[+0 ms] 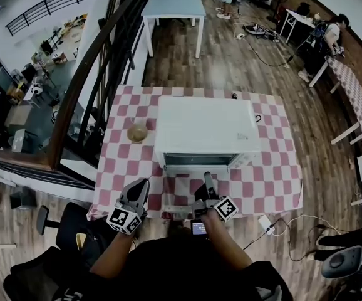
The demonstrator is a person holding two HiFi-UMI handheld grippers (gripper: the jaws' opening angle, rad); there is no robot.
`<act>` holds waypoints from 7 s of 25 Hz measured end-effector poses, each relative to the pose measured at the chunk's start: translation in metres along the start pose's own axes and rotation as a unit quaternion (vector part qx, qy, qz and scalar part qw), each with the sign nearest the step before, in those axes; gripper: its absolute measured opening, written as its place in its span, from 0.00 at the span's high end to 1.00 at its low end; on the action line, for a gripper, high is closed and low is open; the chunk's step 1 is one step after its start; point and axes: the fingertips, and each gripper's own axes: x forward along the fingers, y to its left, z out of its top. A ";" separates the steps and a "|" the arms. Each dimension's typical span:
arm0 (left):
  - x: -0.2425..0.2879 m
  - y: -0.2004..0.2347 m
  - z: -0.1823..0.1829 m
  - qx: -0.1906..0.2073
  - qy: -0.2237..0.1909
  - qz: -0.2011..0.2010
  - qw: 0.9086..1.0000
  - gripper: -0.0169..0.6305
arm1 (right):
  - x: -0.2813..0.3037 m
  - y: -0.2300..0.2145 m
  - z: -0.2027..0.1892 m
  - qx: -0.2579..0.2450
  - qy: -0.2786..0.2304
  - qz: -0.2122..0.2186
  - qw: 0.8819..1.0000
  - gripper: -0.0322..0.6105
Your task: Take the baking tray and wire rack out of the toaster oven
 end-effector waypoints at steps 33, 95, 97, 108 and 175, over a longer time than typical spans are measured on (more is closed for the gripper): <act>0.014 0.033 -0.033 -0.025 0.046 0.050 0.997 0.98 | 0.103 -0.078 0.019 0.075 -0.011 -0.023 0.997 0.76; -0.046 -0.050 -0.016 -0.038 -0.003 -0.025 0.999 0.98 | -0.062 -0.048 -0.032 0.134 -0.009 -0.031 0.990 0.82; -0.060 -0.057 -0.016 -0.037 -0.004 -0.026 0.999 0.98 | -0.077 -0.045 -0.035 0.127 -0.010 -0.031 0.991 0.82; -0.127 -0.096 -0.025 -0.038 -0.008 -0.026 0.999 0.98 | -0.162 -0.019 -0.050 0.101 -0.007 -0.013 0.995 0.82; 0.235 -0.281 -0.090 -0.023 0.064 -0.067 0.995 0.98 | -0.099 -0.209 0.382 0.107 -0.093 -0.071 0.987 0.82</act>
